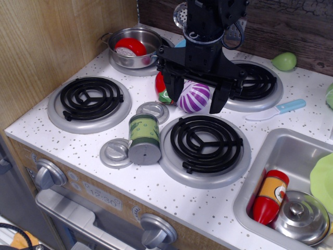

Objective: Take sushi out of pan

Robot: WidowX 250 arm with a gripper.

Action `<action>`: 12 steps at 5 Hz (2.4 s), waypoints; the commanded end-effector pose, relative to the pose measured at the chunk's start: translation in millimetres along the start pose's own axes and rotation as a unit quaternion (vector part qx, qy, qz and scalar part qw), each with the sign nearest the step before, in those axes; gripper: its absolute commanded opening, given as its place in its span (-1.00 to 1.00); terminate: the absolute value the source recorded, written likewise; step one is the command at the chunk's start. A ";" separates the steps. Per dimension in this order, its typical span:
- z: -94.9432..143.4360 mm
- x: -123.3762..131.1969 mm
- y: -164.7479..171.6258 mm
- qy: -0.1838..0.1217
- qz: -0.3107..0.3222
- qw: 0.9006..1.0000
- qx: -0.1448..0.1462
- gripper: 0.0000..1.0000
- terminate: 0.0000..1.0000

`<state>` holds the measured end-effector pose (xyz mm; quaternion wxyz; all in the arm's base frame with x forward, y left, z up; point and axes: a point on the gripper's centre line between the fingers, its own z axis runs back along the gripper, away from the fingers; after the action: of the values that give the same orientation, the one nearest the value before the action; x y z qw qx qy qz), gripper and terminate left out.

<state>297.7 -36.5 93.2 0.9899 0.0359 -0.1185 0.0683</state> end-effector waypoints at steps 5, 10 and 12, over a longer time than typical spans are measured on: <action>-16.3 112.7 107.4 -0.107 0.174 0.961 0.185 1.00 -1.00; -68.4 162.1 164.1 -0.220 0.181 0.947 0.147 1.00 -1.00; -84.1 165.6 165.5 -0.208 0.182 0.953 0.126 1.00 -1.00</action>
<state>446.3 152.5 43.0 0.9076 0.1457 -0.2964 0.2593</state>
